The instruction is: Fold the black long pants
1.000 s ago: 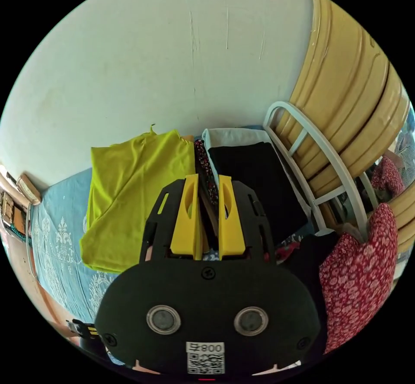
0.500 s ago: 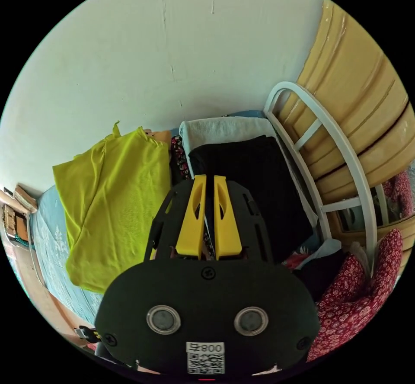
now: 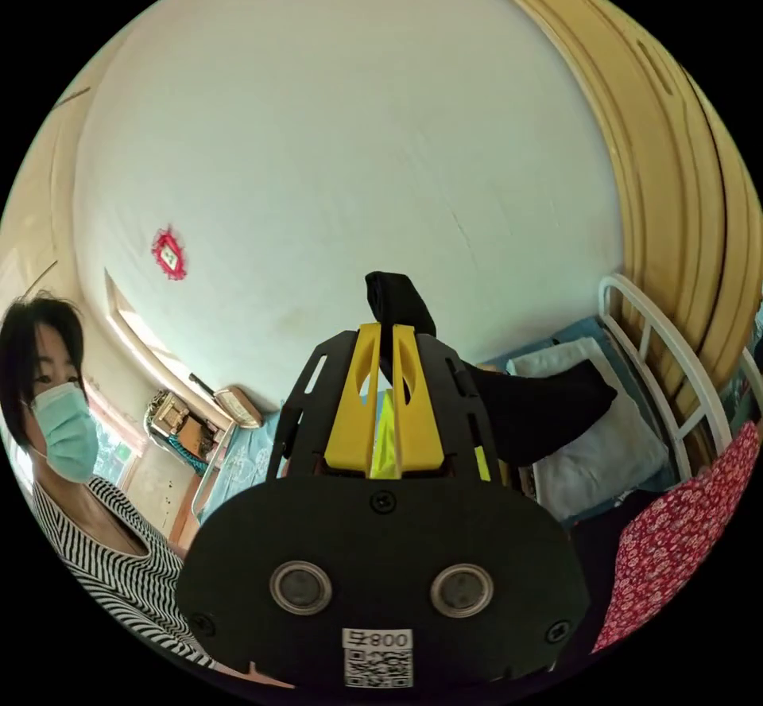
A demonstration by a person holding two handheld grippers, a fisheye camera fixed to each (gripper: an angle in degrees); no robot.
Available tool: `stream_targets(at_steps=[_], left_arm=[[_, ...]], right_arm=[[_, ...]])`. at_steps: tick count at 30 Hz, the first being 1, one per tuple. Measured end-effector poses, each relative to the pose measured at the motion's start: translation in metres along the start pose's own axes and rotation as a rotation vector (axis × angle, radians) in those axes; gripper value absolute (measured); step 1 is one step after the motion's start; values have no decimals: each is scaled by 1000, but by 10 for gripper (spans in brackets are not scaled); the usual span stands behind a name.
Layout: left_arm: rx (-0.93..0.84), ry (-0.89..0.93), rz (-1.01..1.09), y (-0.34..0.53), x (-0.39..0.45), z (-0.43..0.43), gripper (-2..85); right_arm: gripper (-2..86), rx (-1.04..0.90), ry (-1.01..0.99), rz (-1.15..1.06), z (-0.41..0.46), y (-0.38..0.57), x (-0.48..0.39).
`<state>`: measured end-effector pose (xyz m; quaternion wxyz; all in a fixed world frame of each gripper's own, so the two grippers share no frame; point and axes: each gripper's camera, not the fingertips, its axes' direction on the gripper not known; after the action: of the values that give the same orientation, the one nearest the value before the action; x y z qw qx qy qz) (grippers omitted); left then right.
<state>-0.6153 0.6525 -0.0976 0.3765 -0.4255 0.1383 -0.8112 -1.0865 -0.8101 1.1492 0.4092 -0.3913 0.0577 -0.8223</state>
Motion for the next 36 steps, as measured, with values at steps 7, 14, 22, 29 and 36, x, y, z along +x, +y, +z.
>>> stream_targets(at_steps=[7, 14, 22, 29, 36], left_arm=[[323, 4, 11, 101, -84, -152, 74], [514, -241, 24, 244, -136, -335, 106], [433, -476, 17, 410, -168, -477, 43], [505, -544, -90, 542, -180, -613, 9], [502, -706, -30, 593, -134, -740, 1]], right_arm=[[20, 48, -166, -182, 0, -92, -143], [19, -34, -357, -216, 43, -140, -265], [19, -151, -653, -147, 115, -144, -384], [20, -171, -614, -193, 128, -168, -468], [22, -208, -421, -49, 112, -175, -431]])
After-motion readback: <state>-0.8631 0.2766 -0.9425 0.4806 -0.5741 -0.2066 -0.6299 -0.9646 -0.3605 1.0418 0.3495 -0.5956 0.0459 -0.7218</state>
